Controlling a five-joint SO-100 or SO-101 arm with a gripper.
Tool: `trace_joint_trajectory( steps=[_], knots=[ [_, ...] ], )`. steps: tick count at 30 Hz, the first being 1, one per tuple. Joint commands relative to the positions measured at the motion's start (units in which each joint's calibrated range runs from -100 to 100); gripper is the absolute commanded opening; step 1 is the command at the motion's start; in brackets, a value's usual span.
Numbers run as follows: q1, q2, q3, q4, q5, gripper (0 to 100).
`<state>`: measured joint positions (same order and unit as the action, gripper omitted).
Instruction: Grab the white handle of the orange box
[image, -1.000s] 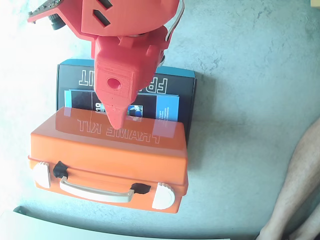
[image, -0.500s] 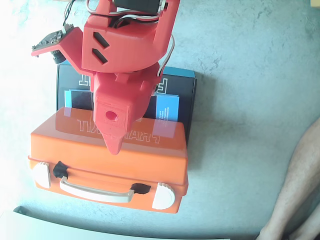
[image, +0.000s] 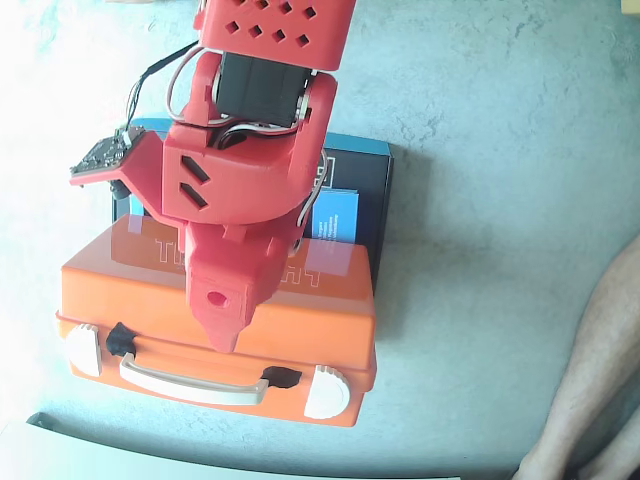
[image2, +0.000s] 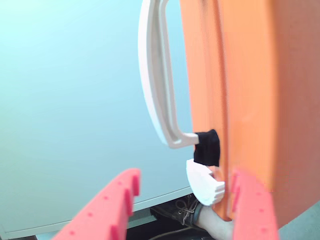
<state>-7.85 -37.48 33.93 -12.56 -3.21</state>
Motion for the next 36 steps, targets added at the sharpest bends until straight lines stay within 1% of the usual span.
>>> trace_joint_trajectory(
  steps=[1, 8, 14, 20, 29, 36],
  knots=[
    [-0.56, 4.88, -3.14, 0.38, -0.05, 17],
    [-0.33, 12.21, -7.84, 0.21, 0.16, 21],
    [-0.56, 20.31, -14.93, 0.21, 0.16, 21],
    [-0.56, 24.45, -21.39, 0.72, -0.16, 21],
    [-0.64, 30.27, -27.15, 0.80, -0.21, 21],
    [-2.42, 36.34, -32.38, 0.80, -0.26, 21]
  ],
)
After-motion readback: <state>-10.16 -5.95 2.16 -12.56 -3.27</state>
